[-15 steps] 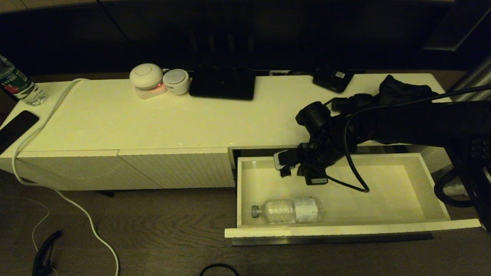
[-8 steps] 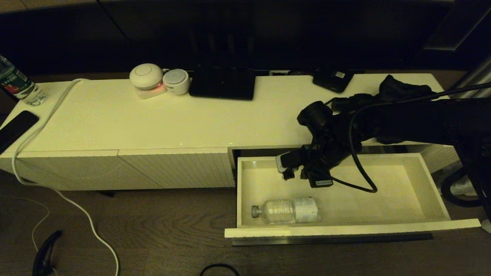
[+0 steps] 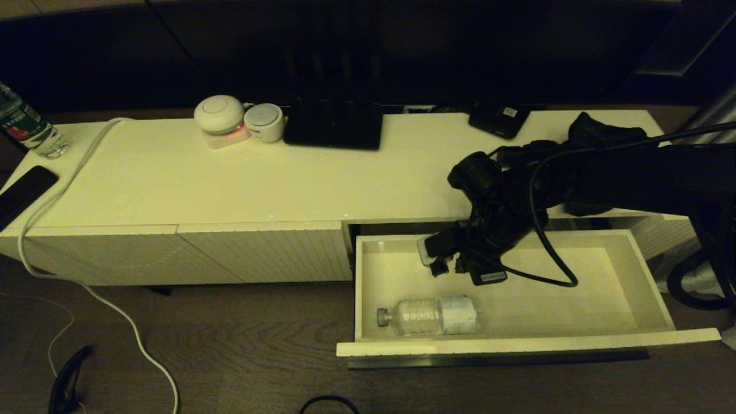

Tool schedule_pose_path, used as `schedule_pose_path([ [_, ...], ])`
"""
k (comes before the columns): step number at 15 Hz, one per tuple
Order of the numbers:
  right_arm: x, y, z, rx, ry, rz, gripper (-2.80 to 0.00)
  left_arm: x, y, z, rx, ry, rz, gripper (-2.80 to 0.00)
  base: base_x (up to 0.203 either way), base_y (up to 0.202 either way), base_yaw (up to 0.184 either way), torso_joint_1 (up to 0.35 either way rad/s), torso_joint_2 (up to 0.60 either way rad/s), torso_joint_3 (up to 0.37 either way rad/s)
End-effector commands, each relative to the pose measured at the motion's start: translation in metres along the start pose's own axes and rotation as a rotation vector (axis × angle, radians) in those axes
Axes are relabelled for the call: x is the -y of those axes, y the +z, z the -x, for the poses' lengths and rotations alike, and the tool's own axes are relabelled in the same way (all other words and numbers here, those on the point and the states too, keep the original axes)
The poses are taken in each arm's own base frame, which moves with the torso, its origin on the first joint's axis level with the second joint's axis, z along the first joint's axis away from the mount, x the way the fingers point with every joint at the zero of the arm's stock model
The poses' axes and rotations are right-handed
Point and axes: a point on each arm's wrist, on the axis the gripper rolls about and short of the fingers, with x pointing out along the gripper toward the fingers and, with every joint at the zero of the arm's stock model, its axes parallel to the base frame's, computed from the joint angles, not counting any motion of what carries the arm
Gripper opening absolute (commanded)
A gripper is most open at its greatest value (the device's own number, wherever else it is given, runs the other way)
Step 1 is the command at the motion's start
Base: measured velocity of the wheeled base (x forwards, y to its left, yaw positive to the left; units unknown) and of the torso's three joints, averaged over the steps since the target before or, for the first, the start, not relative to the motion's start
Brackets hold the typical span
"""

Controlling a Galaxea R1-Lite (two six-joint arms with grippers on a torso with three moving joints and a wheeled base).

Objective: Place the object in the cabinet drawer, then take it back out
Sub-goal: Take the mineral water out of the drawer and put it on the table

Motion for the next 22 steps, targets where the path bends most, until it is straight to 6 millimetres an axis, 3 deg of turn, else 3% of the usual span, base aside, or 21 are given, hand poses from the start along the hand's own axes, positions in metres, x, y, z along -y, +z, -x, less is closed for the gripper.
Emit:
schedule_pose_path([
  [1,-0.001,0.001,-0.006,0.001,0.014,0.017,-2.80,0.000,0.000,0.000,-0.001,0.000,0.000,-2.80,0.000,0.000,0.000,0.000,0.00,0.000],
  [9,-0.006,0.013,-0.016,0.053,0.048,0.033,-2.80,0.000,0.000,0.000,0.000,0.000,0.000,-2.80,0.000,0.000,0.000,0.000,0.00,0.000],
  [16,-0.005,0.014,-0.009,0.070,0.040,0.037,-2.80,0.000,0.000,0.000,0.000,0.000,0.000,-2.80,0.000,0.000,0.000,0.000,0.00,0.000],
  [17,-0.005,0.014,-0.009,0.067,0.040,0.036,0.00,0.000,0.000,0.000,0.000,0.000,0.000,-2.80,0.000,0.000,0.000,0.000,0.00,0.000],
  [22,-0.007,0.013,-0.012,0.065,0.058,0.037,0.00,0.000,0.000,0.000,0.001,-0.001,0.000,-2.80,0.000,0.000,0.000,0.000,0.00,0.000],
])
